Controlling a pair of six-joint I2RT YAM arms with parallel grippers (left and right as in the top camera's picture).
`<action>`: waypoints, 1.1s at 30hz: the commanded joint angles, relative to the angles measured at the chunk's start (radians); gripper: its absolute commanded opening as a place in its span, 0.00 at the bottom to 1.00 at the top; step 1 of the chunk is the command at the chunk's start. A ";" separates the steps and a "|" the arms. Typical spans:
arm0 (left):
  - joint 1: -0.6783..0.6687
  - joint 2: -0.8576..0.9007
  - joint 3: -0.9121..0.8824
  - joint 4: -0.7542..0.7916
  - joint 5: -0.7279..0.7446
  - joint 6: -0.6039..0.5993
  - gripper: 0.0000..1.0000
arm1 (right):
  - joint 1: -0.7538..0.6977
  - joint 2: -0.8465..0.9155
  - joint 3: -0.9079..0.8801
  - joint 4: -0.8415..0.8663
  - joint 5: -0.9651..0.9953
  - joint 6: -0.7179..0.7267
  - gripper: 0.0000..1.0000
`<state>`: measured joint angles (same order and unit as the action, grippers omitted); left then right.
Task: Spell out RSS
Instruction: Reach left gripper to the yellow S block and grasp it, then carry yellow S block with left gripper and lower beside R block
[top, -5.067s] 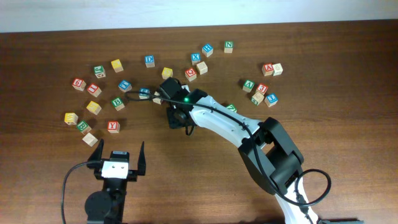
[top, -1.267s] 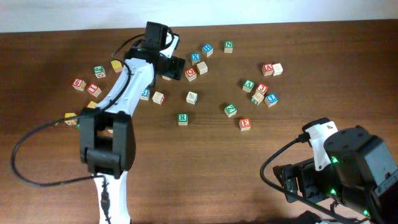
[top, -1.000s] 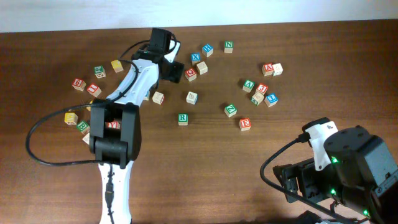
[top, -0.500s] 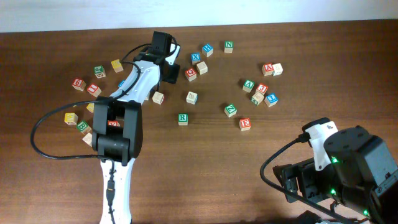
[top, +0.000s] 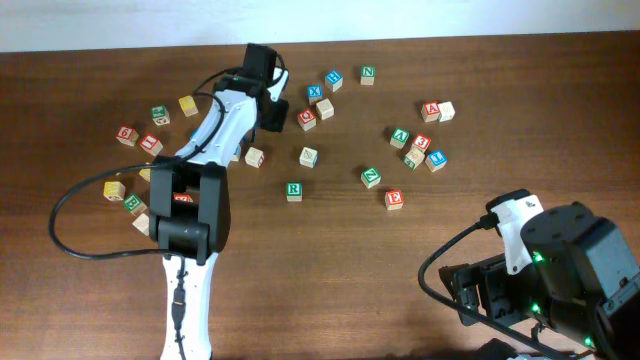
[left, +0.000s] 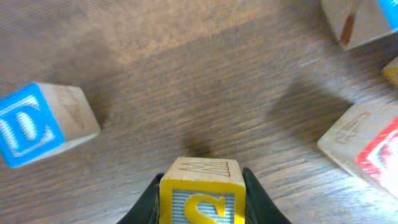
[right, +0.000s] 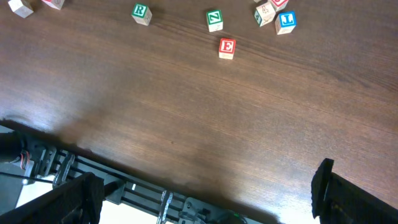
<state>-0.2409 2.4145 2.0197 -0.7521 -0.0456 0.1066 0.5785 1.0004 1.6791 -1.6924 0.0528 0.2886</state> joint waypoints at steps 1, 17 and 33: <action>0.005 0.007 0.165 -0.151 -0.003 -0.042 0.12 | 0.002 0.001 0.001 -0.006 0.011 0.008 0.98; -0.071 -0.545 -0.173 -0.305 -0.034 -0.167 0.00 | 0.002 0.001 0.001 -0.006 0.011 0.008 0.98; -0.413 -0.619 -0.669 -0.003 -0.175 -0.603 0.00 | 0.002 0.001 0.001 -0.006 0.011 0.008 0.98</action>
<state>-0.6552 1.7649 1.3579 -0.7635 -0.2417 -0.4587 0.5785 1.0004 1.6791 -1.6924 0.0528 0.2886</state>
